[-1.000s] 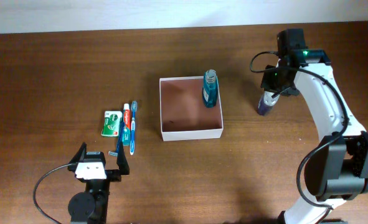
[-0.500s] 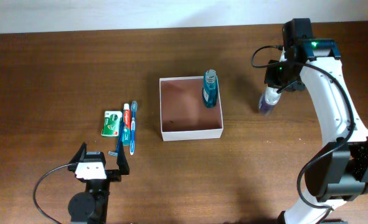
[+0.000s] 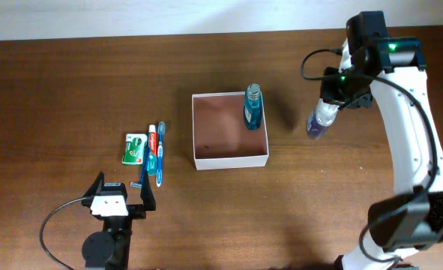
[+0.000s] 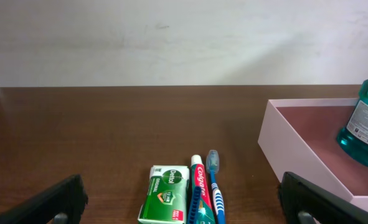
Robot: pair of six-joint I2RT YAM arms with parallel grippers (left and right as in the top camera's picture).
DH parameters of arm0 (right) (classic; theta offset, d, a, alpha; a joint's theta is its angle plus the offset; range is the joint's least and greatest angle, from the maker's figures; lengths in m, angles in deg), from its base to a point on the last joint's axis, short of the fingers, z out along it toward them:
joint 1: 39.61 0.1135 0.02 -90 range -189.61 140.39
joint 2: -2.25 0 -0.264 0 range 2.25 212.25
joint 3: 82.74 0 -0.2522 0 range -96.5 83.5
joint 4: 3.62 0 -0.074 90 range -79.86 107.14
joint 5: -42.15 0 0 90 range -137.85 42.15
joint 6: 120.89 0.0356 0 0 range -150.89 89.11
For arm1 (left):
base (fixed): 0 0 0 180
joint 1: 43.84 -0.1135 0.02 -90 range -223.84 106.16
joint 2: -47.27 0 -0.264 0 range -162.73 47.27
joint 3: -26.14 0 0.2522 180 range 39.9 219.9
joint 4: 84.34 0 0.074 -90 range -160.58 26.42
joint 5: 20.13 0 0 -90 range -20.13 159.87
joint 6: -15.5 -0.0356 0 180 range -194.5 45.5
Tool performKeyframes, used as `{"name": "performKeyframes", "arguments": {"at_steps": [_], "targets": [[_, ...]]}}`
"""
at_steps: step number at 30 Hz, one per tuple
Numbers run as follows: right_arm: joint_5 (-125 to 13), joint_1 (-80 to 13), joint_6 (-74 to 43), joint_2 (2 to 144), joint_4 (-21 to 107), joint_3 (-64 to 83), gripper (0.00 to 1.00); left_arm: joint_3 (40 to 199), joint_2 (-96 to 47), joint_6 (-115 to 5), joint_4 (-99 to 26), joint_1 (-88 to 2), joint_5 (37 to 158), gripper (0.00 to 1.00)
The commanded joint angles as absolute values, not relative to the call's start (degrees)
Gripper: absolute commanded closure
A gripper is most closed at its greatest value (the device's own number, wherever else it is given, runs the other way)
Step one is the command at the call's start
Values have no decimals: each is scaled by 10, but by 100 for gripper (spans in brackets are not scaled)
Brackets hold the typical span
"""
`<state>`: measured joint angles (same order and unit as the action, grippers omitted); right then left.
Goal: Pack container
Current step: 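Carry the soap bottle left and lower it into the box front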
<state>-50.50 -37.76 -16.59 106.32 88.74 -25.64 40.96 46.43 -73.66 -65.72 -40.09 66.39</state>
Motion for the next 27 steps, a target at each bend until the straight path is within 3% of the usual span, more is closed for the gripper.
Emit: {"name": "performKeyframes", "arguments": {"at_steps": [1,17,27], "targets": [[-513,-333,-171,1007,891,-287,72,406,469,-741,-659,-399,658,1],[-483,-147,-169,979,903,-286,71,406,469,-741,-659,-399,658,1],[-480,-126,-155,1027,870,-283,71,406,469,-741,-659,-399,658,1]]}}
